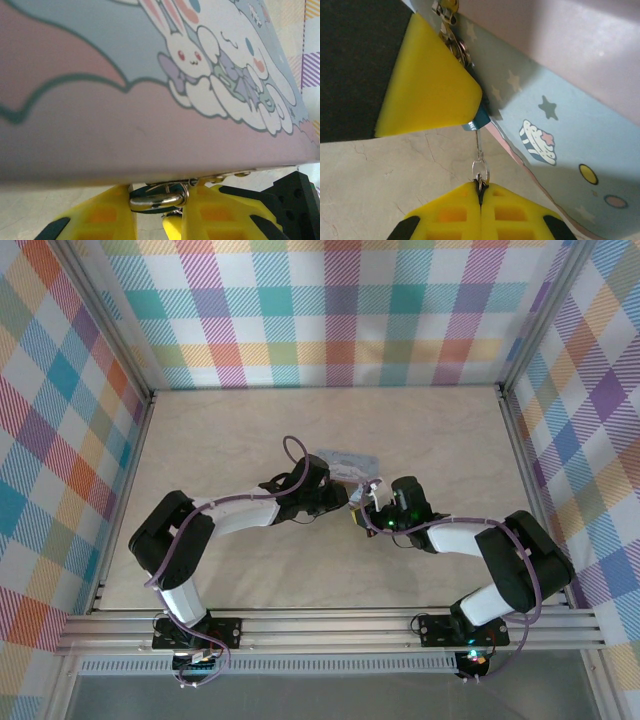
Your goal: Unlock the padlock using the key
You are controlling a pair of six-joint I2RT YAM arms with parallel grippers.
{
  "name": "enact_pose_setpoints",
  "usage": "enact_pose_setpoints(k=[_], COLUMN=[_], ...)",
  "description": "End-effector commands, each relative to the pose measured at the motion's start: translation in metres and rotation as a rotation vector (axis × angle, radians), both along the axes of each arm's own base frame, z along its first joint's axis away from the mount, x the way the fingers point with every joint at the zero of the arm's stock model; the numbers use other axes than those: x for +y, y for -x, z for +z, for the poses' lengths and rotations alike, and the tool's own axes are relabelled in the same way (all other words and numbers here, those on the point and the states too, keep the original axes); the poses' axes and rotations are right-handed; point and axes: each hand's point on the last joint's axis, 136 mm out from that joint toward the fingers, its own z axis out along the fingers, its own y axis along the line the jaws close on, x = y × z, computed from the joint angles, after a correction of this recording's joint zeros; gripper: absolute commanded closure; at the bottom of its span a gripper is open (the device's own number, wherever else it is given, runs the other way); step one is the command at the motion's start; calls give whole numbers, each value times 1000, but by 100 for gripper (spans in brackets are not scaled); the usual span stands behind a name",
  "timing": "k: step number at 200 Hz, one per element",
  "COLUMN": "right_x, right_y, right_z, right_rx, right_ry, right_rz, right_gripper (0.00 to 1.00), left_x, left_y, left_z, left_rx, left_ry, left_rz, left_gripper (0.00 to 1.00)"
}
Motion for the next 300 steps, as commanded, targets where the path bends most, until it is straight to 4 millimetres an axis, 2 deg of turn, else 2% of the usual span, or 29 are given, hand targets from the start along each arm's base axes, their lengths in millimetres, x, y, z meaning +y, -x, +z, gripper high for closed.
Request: enact_pose_setpoints(k=[1, 84, 141, 182, 189, 241, 300], right_x=[7, 0, 8, 14, 16, 24, 33], right_y=[-8, -22, -23, -19, -22, -29, -35], right_z=[16, 9, 11, 16, 23, 38, 46], right_rx=[-86, -101, -90, -71, -97, -111, -118], right_ry=[-45, -28, -66, -103, -121, -169, -192], right_rz=[27, 12, 40, 64, 64, 75, 76], right_gripper=[100, 100, 100, 100, 100, 100, 100], left_x=[-14, -13, -13, -13, -13, -14, -16], left_y=[6, 7, 7, 6, 6, 6, 5], left_z=[30, 32, 29, 25, 24, 20, 17], left_rx=[-31, -26, -24, -19, -17, -9, -5], left_ry=[63, 62, 55, 51, 50, 46, 49], left_rz=[-54, -60, -54, -53, -54, -55, -56], left_gripper=[78, 79, 79, 79, 79, 79, 79])
